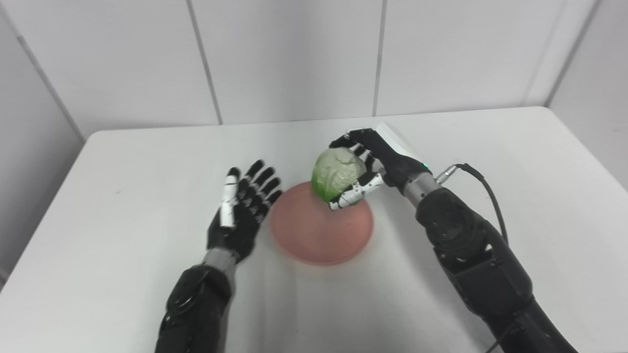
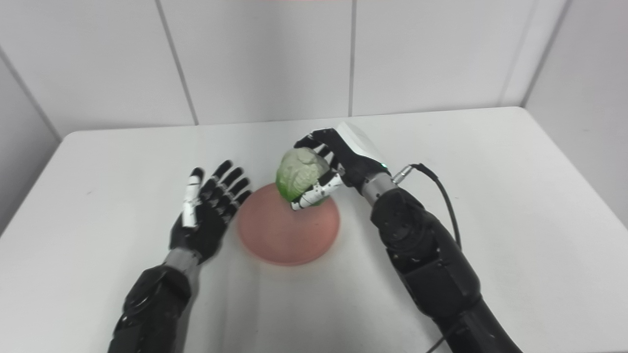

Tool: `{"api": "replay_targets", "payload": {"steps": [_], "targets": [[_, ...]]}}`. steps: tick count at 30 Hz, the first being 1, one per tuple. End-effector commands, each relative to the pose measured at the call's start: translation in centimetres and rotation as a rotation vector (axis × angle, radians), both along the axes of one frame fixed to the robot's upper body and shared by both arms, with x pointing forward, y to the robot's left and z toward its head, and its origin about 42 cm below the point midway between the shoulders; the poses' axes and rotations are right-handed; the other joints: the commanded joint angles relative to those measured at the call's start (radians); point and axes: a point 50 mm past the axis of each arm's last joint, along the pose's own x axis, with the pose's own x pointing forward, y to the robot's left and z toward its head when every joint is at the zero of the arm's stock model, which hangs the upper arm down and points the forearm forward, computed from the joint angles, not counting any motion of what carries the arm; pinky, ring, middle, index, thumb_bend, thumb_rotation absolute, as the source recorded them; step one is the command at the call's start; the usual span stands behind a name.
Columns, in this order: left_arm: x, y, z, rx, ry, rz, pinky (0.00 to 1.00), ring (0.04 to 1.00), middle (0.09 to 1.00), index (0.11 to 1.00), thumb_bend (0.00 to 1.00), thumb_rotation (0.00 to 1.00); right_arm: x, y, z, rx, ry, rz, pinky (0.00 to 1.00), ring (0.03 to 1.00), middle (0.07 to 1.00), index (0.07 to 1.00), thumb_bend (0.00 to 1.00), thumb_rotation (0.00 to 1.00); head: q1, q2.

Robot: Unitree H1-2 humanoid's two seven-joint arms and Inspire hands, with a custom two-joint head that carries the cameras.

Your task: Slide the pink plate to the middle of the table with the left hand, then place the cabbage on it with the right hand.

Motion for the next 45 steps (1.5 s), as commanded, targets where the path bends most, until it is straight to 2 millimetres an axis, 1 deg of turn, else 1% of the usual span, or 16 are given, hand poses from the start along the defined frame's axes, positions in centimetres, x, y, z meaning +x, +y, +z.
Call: {"api": "replay_targets", "payload": {"steps": [1, 5, 10, 12, 15, 27, 37, 42, 43, 44, 45], "targets": [[-0.7, -0.8, -2.0, 0.025, 0.123, -0.004, 0.88, 0.9, 0.905, 0.893, 0.48, 1.0, 0.3, 1.2, 1.6, 0.018, -0.083, 0.059, 0.34, 0.39, 0.444, 0.523, 0.52, 0.0, 0.001, 0.003], [-0.6, -1.0, -1.9, 0.032, 0.121, 0.0, 0.88, 0.899, 0.904, 0.89, 0.48, 1.0, 0.3, 1.8, 0.6, 0.02, -0.074, 0.092, 0.35, 0.394, 0.451, 0.519, 0.52, 0.0, 0.0, 0.006], [-0.6, -1.1, -1.9, 0.047, 0.113, 0.001, 0.87, 0.895, 0.897, 0.88, 0.48, 1.0, 0.2, 2.4, -0.6, -0.039, -0.081, 0.12, 0.36, 0.397, 0.45, 0.52, 0.52, 0.0, 0.006, 0.011], [-0.6, -1.1, -1.9, 0.045, 0.113, -0.001, 0.87, 0.894, 0.896, 0.879, 0.47, 1.0, 0.1, 2.6, -1.0, -0.065, -0.078, 0.121, 0.35, 0.395, 0.446, 0.518, 0.53, 0.0, 0.006, 0.013], [-0.6, -1.2, -1.8, 0.043, 0.113, -0.003, 0.87, 0.897, 0.898, 0.882, 0.47, 1.0, 0.1, 2.9, -1.6, -0.06, -0.054, 0.129, 0.34, 0.393, 0.443, 0.517, 0.53, 0.0, 0.007, 0.016], [-0.5, -1.3, -1.5, 0.037, 0.113, -0.005, 0.88, 0.9, 0.902, 0.886, 0.48, 1.0, 0.0, 3.5, -3.2, -0.157, -0.039, 0.161, 0.33, 0.383, 0.426, 0.521, 0.52, 0.0, 0.007, 0.027], [-0.5, -1.2, -1.4, 0.036, 0.113, -0.008, 0.88, 0.9, 0.905, 0.889, 0.48, 1.0, -0.3, 3.0, -3.8, -0.2, 0.006, 0.171, 0.35, 0.41, 0.439, 0.521, 0.52, 0.0, 0.004, 0.031], [-0.5, -1.2, -1.4, 0.038, 0.11, -0.009, 0.87, 0.9, 0.905, 0.89, 0.47, 1.0, -0.7, 2.6, -3.1, -0.222, -0.007, 0.17, 0.39, 0.46, 0.452, 0.539, 0.52, 0.0, 0.004, 0.032], [-0.5, -1.2, -1.4, 0.038, 0.11, -0.009, 0.88, 0.902, 0.906, 0.889, 0.47, 1.0, -0.8, 2.6, -2.9, -0.228, -0.012, 0.171, 0.41, 0.491, 0.534, 0.513, 0.52, 0.08, 0.004, 0.032], [-0.5, -1.2, -1.4, 0.035, 0.111, -0.01, 0.88, 0.903, 0.906, 0.889, 0.47, 1.0, -0.9, 2.5, -2.6, -0.233, -0.019, 0.176, 0.41, 0.502, 0.562, 0.504, 0.52, 0.11, 0.004, 0.032], [-0.5, -1.2, -1.4, 0.033, 0.111, -0.011, 0.88, 0.906, 0.908, 0.892, 0.47, 1.0, -1.0, 2.4, -2.4, -0.237, -0.023, 0.18, 0.46, 0.569, 0.635, 0.643, 0.67, 0.15, 0.003, 0.032]]}}
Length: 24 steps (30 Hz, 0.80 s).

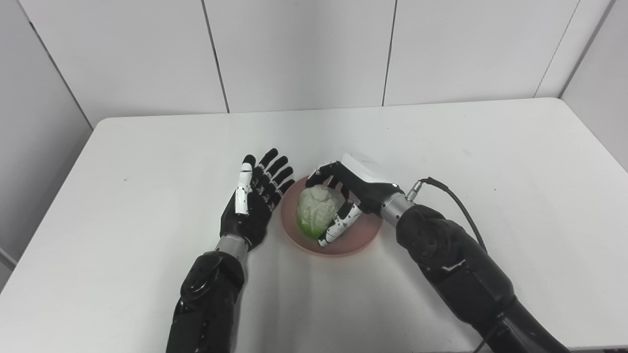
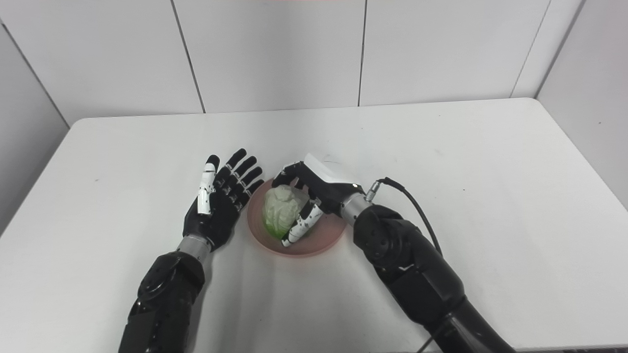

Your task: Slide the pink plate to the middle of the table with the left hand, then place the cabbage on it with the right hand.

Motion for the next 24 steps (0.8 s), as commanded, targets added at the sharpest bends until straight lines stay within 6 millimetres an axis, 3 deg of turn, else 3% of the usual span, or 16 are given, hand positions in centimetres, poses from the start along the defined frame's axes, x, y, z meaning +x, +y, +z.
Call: {"api": "replay_targets", "payload": {"steps": [1, 2, 6, 9, 16, 24], "targets": [[-0.5, -0.3, -1.6, 0.023, 0.107, -0.014, 0.88, 0.907, 0.909, 0.893, 0.47, 1.0, 0.2, -0.2, 1.9, -0.01, -0.054, 0.007, 0.48, 0.591, 0.66, 0.69, 0.72, 0.17, 0.0, 0.002], [-0.5, -0.3, -1.7, 0.026, 0.107, -0.014, 0.88, 0.908, 0.909, 0.893, 0.47, 1.0, 0.1, -0.3, 2.3, -0.022, -0.067, 0.015, 0.5, 0.613, 0.684, 0.724, 0.75, 0.19, 0.0, 0.001], [-0.5, -0.3, -1.7, 0.043, 0.11, -0.01, 0.89, 0.912, 0.903, 0.892, 0.48, 1.0, -0.3, -0.4, 4.4, -0.084, -0.097, 0.038, 0.64, 0.786, 0.85, 0.907, 0.88, 0.51, -0.001, 0.001], [-0.4, -0.2, -1.8, 0.049, 0.107, -0.013, 0.89, 0.915, 0.906, 0.893, 0.49, 1.0, -0.5, -0.7, 5.8, -0.112, -0.081, 0.045, 0.7, 0.878, 0.931, 0.982, 0.96, 0.62, -0.001, 0.001], [-0.5, -0.1, -1.6, 0.042, 0.107, -0.016, 0.89, 0.912, 0.912, 0.899, 0.48, 1.0, -0.7, -1.3, 7.0, -0.132, -0.035, 0.062, 0.78, 0.937, 0.98, 1.0, 1.0, 0.64, -0.002, 0.002], [-0.6, 0.0, -1.6, 0.043, 0.103, -0.01, 0.88, 0.911, 0.909, 0.892, 0.49, 1.0, -0.8, -1.9, 7.6, -0.041, -0.073, 0.051, 0.84, 0.957, 0.999, 1.0, 1.0, 0.69, -0.008, -0.002]]}}
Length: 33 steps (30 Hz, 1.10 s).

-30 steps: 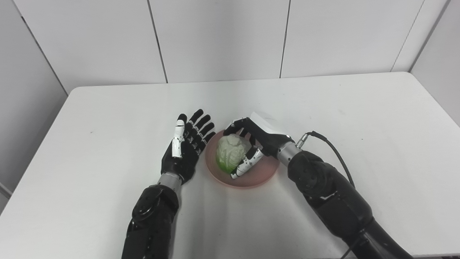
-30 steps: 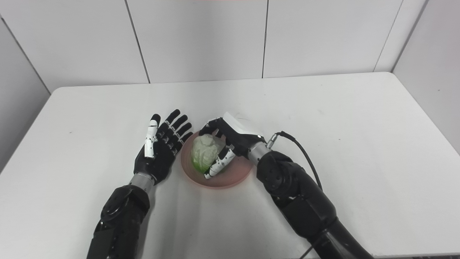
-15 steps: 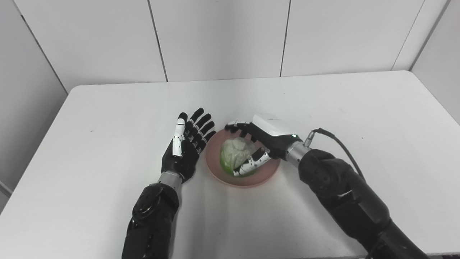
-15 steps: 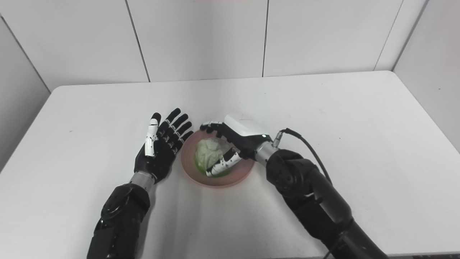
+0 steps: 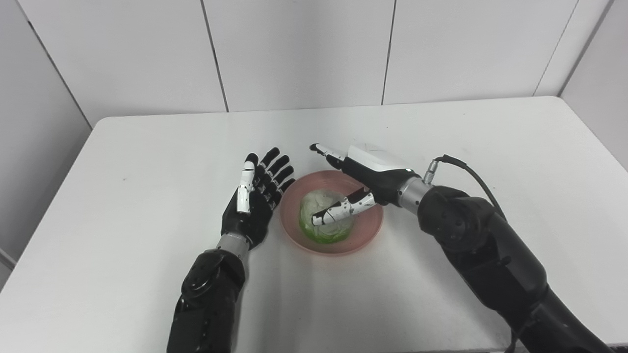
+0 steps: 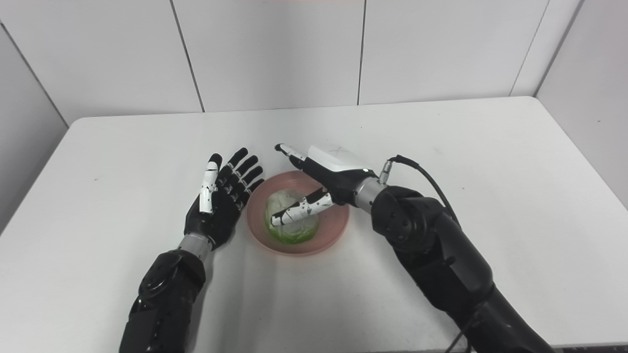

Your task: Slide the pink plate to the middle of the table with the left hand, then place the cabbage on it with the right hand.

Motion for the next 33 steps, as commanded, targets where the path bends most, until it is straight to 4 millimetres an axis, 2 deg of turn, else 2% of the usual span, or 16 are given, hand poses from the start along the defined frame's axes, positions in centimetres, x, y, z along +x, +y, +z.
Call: {"api": "replay_targets", "payload": {"steps": [1, 5, 6, 9, 10, 12, 14, 16, 17, 20, 23, 27, 30, 33], "targets": [[-0.7, 0.1, -1.6, 0.02, 0.097, -0.004, 0.88, 0.91, 0.908, 0.89, 0.5, 1.0, -0.2, 0.0, 2.7, 0.083, -0.12, 0.005, 0.84, 0.958, 1.0, 1.0, 1.0, 0.69, 0.0, -0.002], [-1.4, -0.1, -0.8, 0.057, 0.034, 0.029, 0.91, 0.93, 0.927, 0.905, 0.49, 1.0, -1.1, -0.7, 3.1, 0.227, -0.185, -0.039, 0.83, 0.982, 1.0, 1.0, 1.0, 0.81, -0.001, -0.007], [-1.8, -0.2, -0.3, 0.089, -0.001, 0.04, 0.95, 0.964, 0.963, 0.95, 0.49, 1.0, -1.4, -1.0, 2.9, 0.281, -0.196, -0.062, 0.82, 0.987, 1.0, 1.0, 1.0, 0.91, -0.001, -0.01], [-2.5, -0.2, 0.5, 0.181, -0.09, 0.052, 1.0, 0.997, 0.997, 0.995, 0.51, 1.0, -2.0, -1.7, 2.1, 0.393, -0.213, -0.116, 0.82, 0.991, 1.0, 1.0, 1.0, 0.99, -0.002, -0.017], [-2.8, -0.2, 0.7, 0.207, -0.116, 0.059, 1.0, 0.998, 0.998, 0.997, 0.52, 1.0, -2.3, -2.0, 1.5, 0.434, -0.218, -0.132, 0.82, 0.992, 1.0, 1.0, 1.0, 0.99, 0.001, -0.02], [-3.4, 0.0, 1.1, 0.27, -0.171, 0.072, 1.0, 1.0, 1.0, 1.0, 0.55, 1.0, -3.0, -2.7, 0.0, 0.548, -0.216, -0.182, 0.94, 0.999, 1.0, 1.0, 0.99, 1.0, 0.009, -0.022], [-4.3, 0.3, 1.2, 0.386, -0.245, 0.096, 1.0, 1.0, 1.0, 1.0, 0.55, 1.0, -4.1, -3.4, -1.7, 0.664, -0.208, -0.249, 0.99, 1.0, 1.0, 1.0, 0.98, 1.0, 0.015, -0.024], [-5.2, 0.6, 1.1, 0.474, -0.303, 0.114, 1.0, 1.0, 1.0, 1.0, 0.54, 1.0, -5.1, -4.0, -3.2, 0.734, -0.199, -0.29, 1.0, 1.0, 1.0, 1.0, 0.97, 1.0, 0.017, -0.027], [-5.6, 0.7, 1.0, 0.507, -0.325, 0.119, 1.0, 1.0, 1.0, 1.0, 0.57, 1.0, -5.5, -4.3, -3.7, 0.759, -0.194, -0.303, 1.0, 1.0, 1.0, 1.0, 0.92, 1.0, 0.017, -0.027], [-7.0, 1.1, 1.2, 0.592, -0.381, 0.127, 1.0, 1.0, 1.0, 1.0, 0.59, 1.0, -7.0, -5.0, -5.4, 0.817, -0.158, -0.344, 1.0, 1.0, 1.0, 1.0, 0.87, 1.0, 0.019, -0.033], [-8.7, 1.6, 1.2, 0.658, -0.406, 0.13, 1.0, 1.0, 1.0, 1.0, 0.53, 1.0, -8.5, -5.6, -6.9, 0.865, -0.128, -0.378, 1.0, 1.0, 1.0, 1.0, 0.79, 1.0, 0.022, -0.033], [-10.6, 2.2, 0.4, 0.617, -0.377, 0.146, 1.0, 1.0, 1.0, 1.0, 0.49, 1.0, -10.2, -6.0, -9.4, 0.903, -0.042, -0.436, 1.0, 1.0, 1.0, 1.0, 0.75, 1.0, 0.011, -0.034], [-11.4, 2.2, 0.0, 0.567, -0.326, 0.17, 1.0, 1.0, 1.0, 1.0, 0.46, 1.0, -10.2, -6.0, -10.0, 0.92, -0.02, -0.443, 1.0, 1.0, 1.0, 1.0, 0.69, 1.0, 0.02, -0.035], [-11.4, 2.5, -0.3, 0.56, -0.306, 0.17, 1.0, 1.0, 1.0, 1.0, 0.48, 1.0, -10.0, -5.9, -10.4, 0.926, -0.01, -0.442, 1.0, 1.0, 1.0, 1.0, 0.63, 1.0, 0.023, -0.038]]}}
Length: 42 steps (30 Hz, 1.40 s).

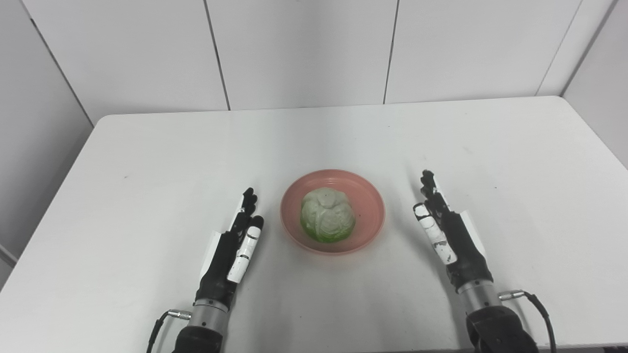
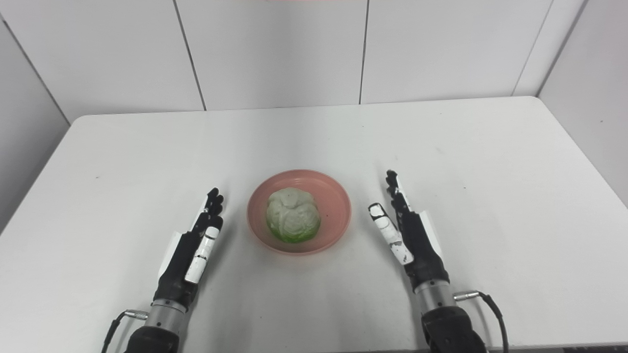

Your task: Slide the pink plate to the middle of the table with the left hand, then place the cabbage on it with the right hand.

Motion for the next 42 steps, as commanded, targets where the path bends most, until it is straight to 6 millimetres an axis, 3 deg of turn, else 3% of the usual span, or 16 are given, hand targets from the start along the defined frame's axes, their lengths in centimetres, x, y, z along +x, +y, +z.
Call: {"api": "replay_targets", "payload": {"steps": [1, 15, 42], "targets": [[0.1, 0.0, 0.6, -0.029, -0.03, 0.012, 1.0, 1.0, 1.0, 1.0, 0.49, 1.0, 0.9, 0.3, 1.5, 0.019, -0.112, 0.015, 1.0, 1.0, 1.0, 1.0, 0.61, 1.0, 0.001, 0.001], [1.2, 0.1, 0.7, -0.085, 0.015, 0.0, 1.0, 1.0, 1.0, 1.0, 0.53, 1.0, 1.5, 0.4, 0.9, 0.01, -0.064, 0.035, 1.0, 1.0, 1.0, 1.0, 0.44, 1.0, 0.004, 0.005], [1.6, -0.1, 1.0, -0.082, 0.027, -0.028, 1.0, 1.0, 1.0, 1.0, 0.51, 1.0, 1.7, 0.5, 0.7, -0.017, -0.059, 0.053, 0.97, 0.972, 0.976, 0.972, 0.41, 1.0, 0.001, 0.004]]}}
